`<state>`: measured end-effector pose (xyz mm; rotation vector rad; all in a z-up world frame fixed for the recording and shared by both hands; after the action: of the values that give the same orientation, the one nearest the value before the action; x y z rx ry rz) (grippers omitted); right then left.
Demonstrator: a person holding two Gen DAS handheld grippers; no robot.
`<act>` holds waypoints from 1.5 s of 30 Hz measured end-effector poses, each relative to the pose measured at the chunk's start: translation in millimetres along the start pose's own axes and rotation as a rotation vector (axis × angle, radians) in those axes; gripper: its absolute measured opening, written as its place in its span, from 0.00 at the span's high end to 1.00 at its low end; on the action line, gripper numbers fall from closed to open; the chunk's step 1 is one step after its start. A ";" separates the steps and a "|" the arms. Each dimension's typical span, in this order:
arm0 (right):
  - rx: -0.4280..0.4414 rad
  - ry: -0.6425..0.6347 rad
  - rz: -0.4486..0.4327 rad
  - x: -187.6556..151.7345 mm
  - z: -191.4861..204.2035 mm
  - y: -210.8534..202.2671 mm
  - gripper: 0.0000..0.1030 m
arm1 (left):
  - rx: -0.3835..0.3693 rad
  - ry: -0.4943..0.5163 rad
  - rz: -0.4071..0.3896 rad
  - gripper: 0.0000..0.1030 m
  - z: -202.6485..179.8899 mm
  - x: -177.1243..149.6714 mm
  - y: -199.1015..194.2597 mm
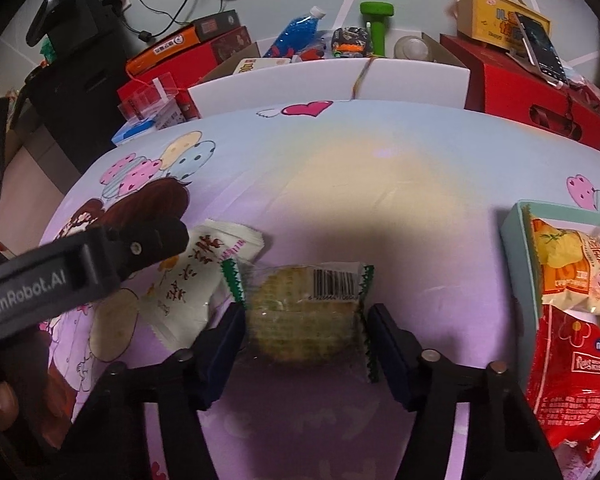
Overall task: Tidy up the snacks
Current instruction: 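Grasp the white printed bag with the left gripper while the right grasps the round wrapped biscuit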
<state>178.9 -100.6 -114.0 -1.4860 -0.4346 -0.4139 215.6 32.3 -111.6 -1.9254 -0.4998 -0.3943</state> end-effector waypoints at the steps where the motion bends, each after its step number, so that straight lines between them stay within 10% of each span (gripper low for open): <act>1: -0.002 0.005 0.004 0.0 -2.3 -0.1 0.37 | -0.003 0.004 0.002 0.08 -1.4 -0.1 0.6; 17: -0.057 0.031 0.025 -2.0 -24.6 -2.0 0.39 | 0.042 0.091 0.110 0.11 -19.0 -14.9 20.0; 32: -0.077 0.012 0.022 -4.8 -24.6 -6.7 0.44 | 0.039 0.065 0.096 0.47 -14.0 -13.2 10.0; 45: -0.064 -0.010 -0.025 -3.3 -16.6 -30.0 0.45 | 0.040 0.042 0.063 0.48 -13.2 -15.8 -12.0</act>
<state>160.9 -118.6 -90.8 -1.5463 -0.4517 -0.4438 195.4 21.8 -104.8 -1.8856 -0.4158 -0.3808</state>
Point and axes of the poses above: each gripper's, at about its wrist camera, not at the fingertips, and y roughly the way its jaws point, z to its left, x to its top, the point moved 7 cm from there along y, roughly the way its jaws point, and after that the axes turned 9 degrees about -x, right-handed, at the moved point
